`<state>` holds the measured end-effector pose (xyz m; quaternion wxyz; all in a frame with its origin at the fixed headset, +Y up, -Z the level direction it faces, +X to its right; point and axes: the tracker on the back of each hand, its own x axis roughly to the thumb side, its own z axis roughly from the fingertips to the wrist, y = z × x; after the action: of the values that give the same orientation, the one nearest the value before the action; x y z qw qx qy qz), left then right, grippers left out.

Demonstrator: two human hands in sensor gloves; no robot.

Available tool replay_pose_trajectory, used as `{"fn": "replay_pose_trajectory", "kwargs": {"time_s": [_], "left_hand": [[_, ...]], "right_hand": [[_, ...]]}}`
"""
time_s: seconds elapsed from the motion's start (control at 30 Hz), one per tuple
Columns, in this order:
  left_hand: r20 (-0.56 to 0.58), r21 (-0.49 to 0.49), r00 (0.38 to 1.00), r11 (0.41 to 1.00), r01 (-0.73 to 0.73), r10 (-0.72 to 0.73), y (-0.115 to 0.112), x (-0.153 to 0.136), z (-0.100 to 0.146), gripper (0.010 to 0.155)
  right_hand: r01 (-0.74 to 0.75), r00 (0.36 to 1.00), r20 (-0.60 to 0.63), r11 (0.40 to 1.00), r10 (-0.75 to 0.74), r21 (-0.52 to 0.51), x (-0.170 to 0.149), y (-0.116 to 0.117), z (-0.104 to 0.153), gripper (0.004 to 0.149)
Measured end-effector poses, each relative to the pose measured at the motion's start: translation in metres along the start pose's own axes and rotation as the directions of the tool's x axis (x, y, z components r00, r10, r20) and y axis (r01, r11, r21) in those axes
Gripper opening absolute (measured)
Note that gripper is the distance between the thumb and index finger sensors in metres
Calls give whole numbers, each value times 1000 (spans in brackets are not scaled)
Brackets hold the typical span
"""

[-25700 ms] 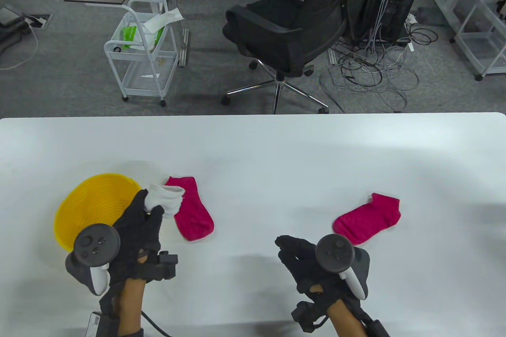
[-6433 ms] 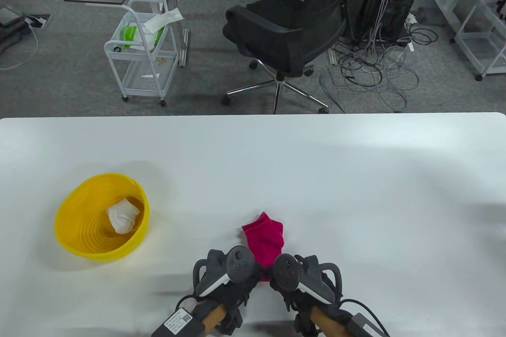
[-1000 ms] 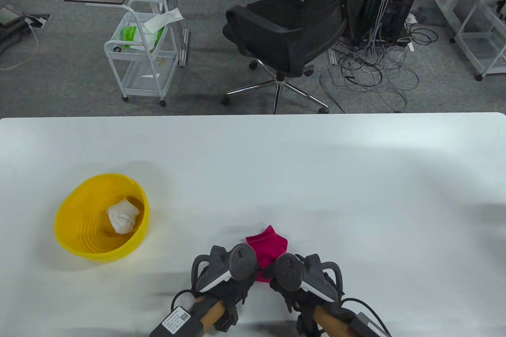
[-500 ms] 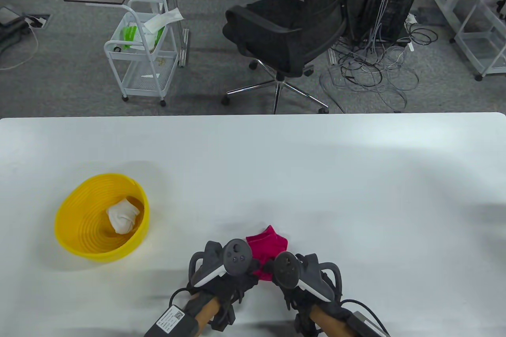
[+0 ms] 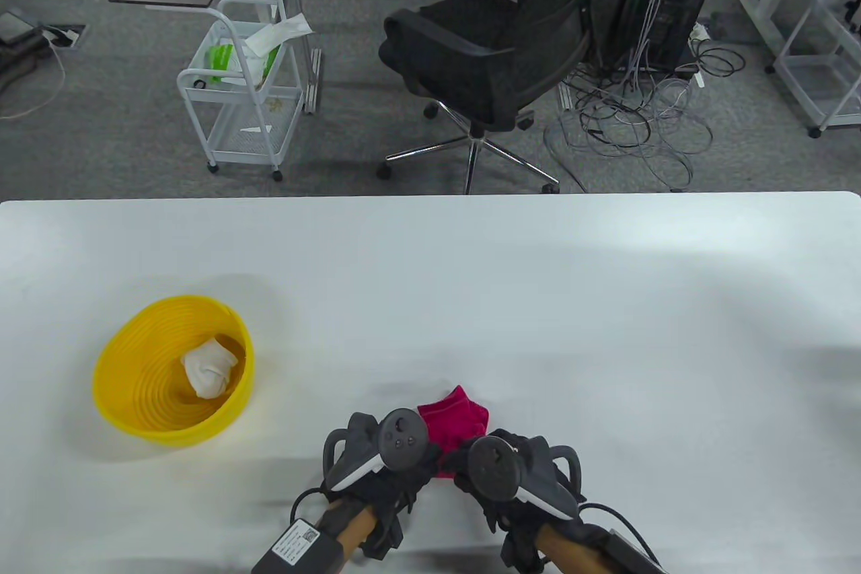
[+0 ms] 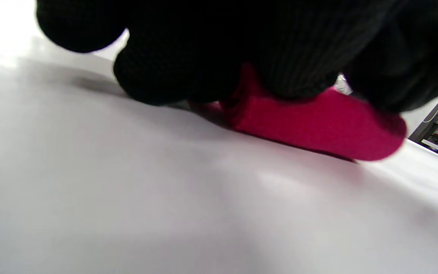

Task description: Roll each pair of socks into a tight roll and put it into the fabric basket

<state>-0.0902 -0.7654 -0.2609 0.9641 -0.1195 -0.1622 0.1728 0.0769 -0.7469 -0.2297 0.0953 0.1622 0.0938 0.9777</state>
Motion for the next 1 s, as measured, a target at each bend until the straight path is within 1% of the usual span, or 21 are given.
{"fn": "replay_pose_trajectory", "kwargs": {"time_s": [0.07,0.13,0.33,0.43,0.53,0.6,0.63,0.67,0.7,0.73,0.8,0.9,1.0], "left_hand": [[-2,-4,1000,1000,1,-1,0,0,0,40],[-14,-18,1000,1000,-2,2,-1,0,0,41],[-42,-43,999,999,-15,13,2,0,1,45],[-23,17,1000,1000,1,0,8,0,4,46],[-39,-7,999,999,37,-37,6,3,5,49],[-51,-79,997,995,60,-64,1,4,4,55],[-61,-98,996,993,64,-70,-1,5,4,57],[-48,-46,996,996,70,-73,0,6,5,56],[-42,-28,996,997,77,-78,0,6,4,54],[-56,-52,995,995,83,-86,0,7,3,53],[-58,-25,994,996,91,-92,0,7,3,50],[-43,-13,995,996,84,-85,1,8,3,46],[-48,-31,997,998,54,-55,2,6,2,43]], "right_hand": [[-27,1000,-5,1000,27,-2,-1,2,-2,40],[5,1000,-27,1000,-5,2,-3,3,-3,40],[45,996,-79,999,-43,30,-9,7,-8,43],[33,995,-100,998,-28,51,-13,9,-11,46],[29,993,-115,998,-21,64,-14,13,-13,49],[17,993,-117,998,-10,64,-14,13,-14,50],[20,992,-126,998,-12,66,-15,13,-15,49],[23,991,-129,998,-15,60,-15,13,-15,49],[23,992,-127,998,-16,58,-15,13,-15,48],[17,993,-121,998,-10,56,-15,13,-16,49],[20,992,-122,998,-12,66,-15,12,-16,47],[-11,994,-109,999,16,46,-15,11,-15,46],[-4,995,-97,998,10,65,-14,11,-14,46]]}}
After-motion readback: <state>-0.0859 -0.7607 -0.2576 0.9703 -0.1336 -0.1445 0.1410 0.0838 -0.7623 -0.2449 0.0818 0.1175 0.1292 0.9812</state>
